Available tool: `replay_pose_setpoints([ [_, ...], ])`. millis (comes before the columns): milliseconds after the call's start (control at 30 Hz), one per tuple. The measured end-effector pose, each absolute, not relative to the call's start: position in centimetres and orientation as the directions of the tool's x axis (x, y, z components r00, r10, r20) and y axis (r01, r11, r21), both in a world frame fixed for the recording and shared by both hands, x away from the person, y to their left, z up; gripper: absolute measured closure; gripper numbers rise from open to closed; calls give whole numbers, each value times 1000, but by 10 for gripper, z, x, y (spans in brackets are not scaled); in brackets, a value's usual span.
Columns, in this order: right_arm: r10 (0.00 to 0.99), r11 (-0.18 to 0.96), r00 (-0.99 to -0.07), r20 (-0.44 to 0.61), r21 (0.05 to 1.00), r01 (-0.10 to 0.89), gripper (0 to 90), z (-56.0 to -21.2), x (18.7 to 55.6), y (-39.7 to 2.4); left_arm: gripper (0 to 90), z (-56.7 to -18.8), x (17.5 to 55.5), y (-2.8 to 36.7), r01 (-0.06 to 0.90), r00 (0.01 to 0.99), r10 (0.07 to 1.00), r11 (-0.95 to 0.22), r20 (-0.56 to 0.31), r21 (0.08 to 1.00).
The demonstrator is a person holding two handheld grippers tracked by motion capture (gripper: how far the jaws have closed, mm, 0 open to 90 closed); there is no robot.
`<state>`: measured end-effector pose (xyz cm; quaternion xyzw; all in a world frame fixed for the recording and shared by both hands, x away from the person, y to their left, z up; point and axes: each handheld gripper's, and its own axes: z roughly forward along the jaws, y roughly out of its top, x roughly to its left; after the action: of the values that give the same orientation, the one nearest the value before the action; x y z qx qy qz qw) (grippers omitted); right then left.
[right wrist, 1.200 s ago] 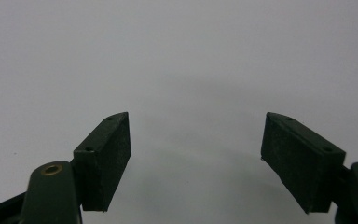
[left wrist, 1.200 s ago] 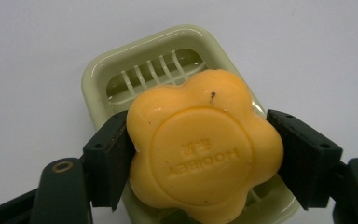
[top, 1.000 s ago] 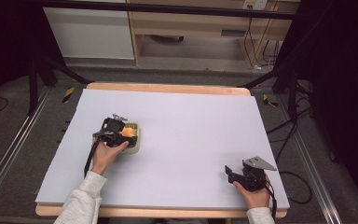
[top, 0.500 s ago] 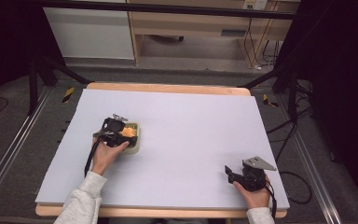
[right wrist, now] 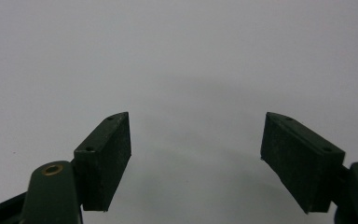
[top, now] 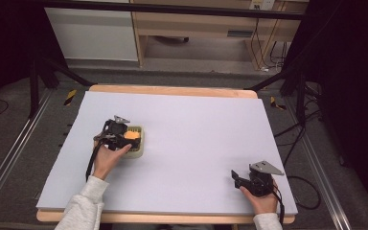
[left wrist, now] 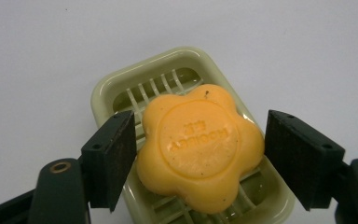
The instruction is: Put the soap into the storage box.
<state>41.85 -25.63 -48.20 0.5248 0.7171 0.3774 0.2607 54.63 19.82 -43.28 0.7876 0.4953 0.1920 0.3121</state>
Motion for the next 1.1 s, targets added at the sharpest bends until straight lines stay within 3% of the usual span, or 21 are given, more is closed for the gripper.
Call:
replay_pose_setpoints([
  [500, 952, 159, -306, 23, 817, 554, 246, -482, 418, -258, 236, -417, 521, 198, 579, 484, 875, -315, -7, 752],
  [1100, 954, 154, -298, 21, 819, 553, 244, -481, 418, -260, 232, -426, 481, 217, 532, 499, 866, -299, -8, 792],
])
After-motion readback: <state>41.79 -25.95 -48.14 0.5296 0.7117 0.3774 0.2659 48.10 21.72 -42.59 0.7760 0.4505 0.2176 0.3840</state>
